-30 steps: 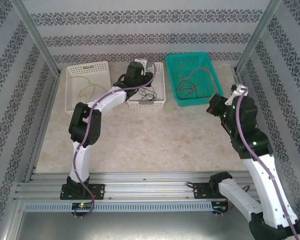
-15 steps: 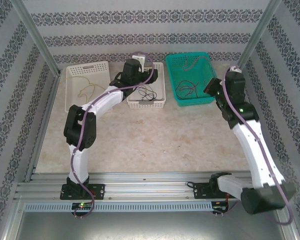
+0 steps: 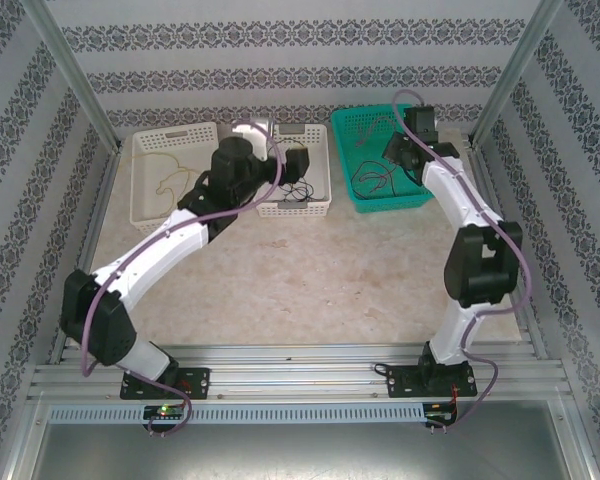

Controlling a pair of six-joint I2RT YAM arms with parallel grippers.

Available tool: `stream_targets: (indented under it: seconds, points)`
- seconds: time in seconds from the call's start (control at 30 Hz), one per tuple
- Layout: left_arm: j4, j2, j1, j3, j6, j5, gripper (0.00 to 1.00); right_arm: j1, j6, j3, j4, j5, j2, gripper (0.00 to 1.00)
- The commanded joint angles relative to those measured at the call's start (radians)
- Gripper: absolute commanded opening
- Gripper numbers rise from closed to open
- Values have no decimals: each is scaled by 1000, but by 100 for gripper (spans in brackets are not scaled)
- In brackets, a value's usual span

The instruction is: Untangle the cables

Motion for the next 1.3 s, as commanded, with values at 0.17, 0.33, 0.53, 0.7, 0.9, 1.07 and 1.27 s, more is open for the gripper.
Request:
stream_targets:
  seconds: [0.17,0.33,0.53,0.7,0.9,1.07,1.27]
  points:
    - [-44,-236,-26,-203,-56,-120,100,-24,-38,119,-105,33,172,0]
    - [-119,-316,-34,-263,-65,-153,100,-26,-41,119,-111,10,181,0]
    - [-190,-380,-34,-325,-74,-168,100,-28,-55,138,-141,4,182,14]
    - [-242,-444,-34,-371,-76,-186,100,-27,-57,105,-123,-4,135,35]
    - [-319,-507,-34,-386,-68,-208,100,-23,-68,58,-102,-3,33,43]
    - [-417,-547,-33,-379,-35,-283,100,-3,-87,-128,55,11,-204,61]
    - [-448,-614,-27,-450,40,-397,100,39,-196,-447,309,3,-482,98]
